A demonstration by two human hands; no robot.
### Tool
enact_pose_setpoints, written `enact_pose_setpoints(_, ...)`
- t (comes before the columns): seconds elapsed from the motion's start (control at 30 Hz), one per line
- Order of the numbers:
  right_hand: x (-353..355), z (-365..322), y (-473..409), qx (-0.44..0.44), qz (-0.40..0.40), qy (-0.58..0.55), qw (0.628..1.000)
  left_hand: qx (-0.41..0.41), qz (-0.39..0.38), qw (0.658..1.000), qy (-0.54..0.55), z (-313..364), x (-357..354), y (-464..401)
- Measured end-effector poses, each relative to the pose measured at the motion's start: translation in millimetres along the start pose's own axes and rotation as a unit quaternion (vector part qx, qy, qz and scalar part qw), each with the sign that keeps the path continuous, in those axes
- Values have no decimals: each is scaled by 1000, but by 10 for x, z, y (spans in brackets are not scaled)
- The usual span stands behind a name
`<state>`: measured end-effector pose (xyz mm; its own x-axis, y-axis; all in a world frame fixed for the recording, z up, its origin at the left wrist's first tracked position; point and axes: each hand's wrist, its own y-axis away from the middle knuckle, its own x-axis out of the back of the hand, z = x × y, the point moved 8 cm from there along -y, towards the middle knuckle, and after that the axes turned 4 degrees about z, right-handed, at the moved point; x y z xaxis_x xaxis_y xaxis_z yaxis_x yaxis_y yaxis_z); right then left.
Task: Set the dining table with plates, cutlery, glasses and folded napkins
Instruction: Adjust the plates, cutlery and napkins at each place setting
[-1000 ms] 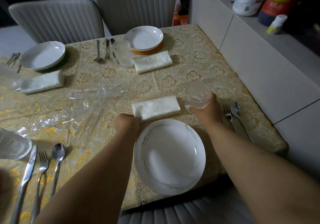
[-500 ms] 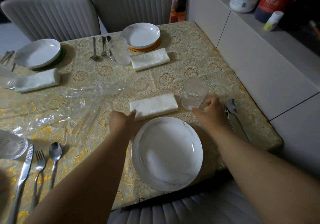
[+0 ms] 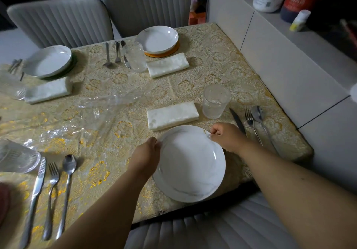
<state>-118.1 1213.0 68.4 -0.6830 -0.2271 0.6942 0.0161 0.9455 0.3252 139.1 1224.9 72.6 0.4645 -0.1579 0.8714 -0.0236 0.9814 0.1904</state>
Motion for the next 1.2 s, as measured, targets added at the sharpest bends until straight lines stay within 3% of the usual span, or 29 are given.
enact_pose_setpoints(0.07,49,14,35,2,31,3,1000,10,14,1000,-24,-20,26,4)
enact_pose_setpoints(0.13,266,84,68,-19,125,47,991,19,72,995,-61,23,156,6)
enact_pose_setpoints(0.23,672,367,131,-121,268,108,950,-15,125,991,-47,339,289,7)
enact_pose_setpoints(0.37,622,698,154,-248,191,148,938,-39,103,994,-2,719,207,21)
enact_pose_setpoints(0.67,539,643,194,-254,86,212,940,-76,71,995,0,947,-5,119)
enact_pose_setpoints(0.87,531,683,231,-263,86,171,946,-116,71,991,8,1119,-59,183)
enact_pose_setpoints(1.03,900,853,296,-294,181,145,927,-300,80,948,-67,1736,-326,324)
enact_pose_setpoints(1.1,1014,916,305,-290,197,168,921,-348,39,929,-122,2020,-526,383)
enact_pose_setpoints(1.2,978,974,277,-286,170,184,925,-344,-77,908,-228,2216,-925,408)
